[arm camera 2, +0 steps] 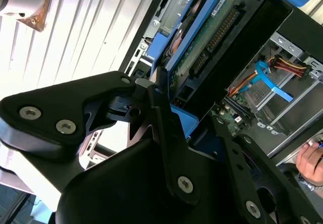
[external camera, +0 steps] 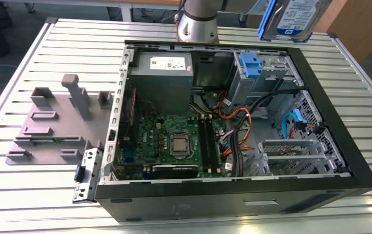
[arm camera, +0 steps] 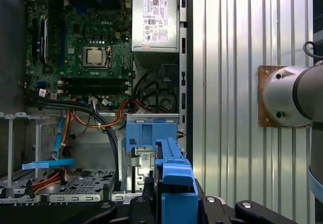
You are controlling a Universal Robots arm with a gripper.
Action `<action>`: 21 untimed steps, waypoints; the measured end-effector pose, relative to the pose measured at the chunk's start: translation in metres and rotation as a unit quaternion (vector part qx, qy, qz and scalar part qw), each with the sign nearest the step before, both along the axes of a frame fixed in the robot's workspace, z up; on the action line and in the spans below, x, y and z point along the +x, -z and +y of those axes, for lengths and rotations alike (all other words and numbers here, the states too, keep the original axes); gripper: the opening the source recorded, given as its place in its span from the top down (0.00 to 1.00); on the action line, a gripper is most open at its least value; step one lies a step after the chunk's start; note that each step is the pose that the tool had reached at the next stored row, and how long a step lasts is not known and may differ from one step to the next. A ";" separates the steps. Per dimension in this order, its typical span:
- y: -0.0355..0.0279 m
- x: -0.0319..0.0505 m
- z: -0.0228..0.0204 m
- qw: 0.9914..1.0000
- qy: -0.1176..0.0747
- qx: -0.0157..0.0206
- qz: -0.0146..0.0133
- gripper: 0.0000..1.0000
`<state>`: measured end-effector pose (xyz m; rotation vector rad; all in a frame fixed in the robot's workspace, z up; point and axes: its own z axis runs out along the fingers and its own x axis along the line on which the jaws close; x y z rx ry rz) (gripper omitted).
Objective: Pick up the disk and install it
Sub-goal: 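Pick up the disk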
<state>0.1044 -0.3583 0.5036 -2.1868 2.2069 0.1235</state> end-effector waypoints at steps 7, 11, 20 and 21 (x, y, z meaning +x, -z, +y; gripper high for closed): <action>0.0000 0.0026 0.0000 1.000 0.000 0.000 0.000 0.63; 0.0000 0.0043 0.0000 1.000 0.000 0.000 0.000 0.63; 0.0000 0.0058 -0.0006 1.000 0.000 0.000 0.000 0.63; 0.0000 0.0058 -0.0009 1.000 0.000 0.000 0.000 0.63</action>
